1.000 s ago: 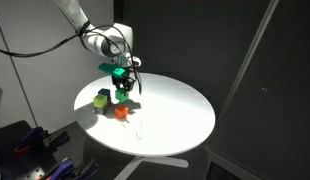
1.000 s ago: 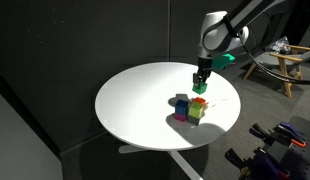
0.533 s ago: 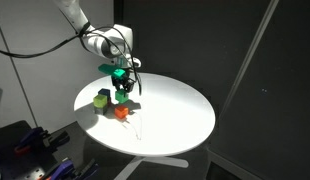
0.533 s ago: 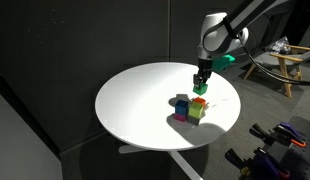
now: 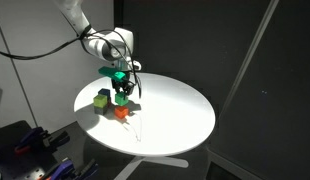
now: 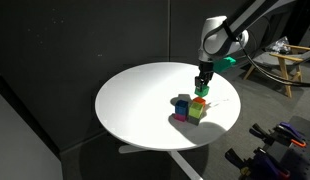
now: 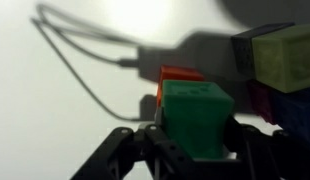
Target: Put the green building block on the orange building block
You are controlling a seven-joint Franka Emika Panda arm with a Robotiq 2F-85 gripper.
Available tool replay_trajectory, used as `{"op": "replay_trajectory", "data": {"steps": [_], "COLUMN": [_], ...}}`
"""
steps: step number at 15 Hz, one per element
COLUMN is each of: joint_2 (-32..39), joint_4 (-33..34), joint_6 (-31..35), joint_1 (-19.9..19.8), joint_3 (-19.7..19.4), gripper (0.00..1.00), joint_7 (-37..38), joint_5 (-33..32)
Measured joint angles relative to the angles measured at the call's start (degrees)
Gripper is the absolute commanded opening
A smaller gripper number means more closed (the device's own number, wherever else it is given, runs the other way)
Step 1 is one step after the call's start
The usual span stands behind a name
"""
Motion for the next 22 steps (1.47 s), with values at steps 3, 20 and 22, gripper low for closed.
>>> {"op": "replay_trajectory", "data": {"steps": [3,20,22], "joint_2": [0.69,2.53,2.60], "joint_4": [0.00,0.14,0.26], "joint_6": [0.00,0.00,0.00], "joint_1": [0.00,0.00,0.00], "joint_3": [-0.06,-0.53,-0.53], "gripper": [0.27,0.27,0.27], "joint_7": [0.00,0.00,0.00], "joint_5": [0.00,-0.06,-0.06]}}
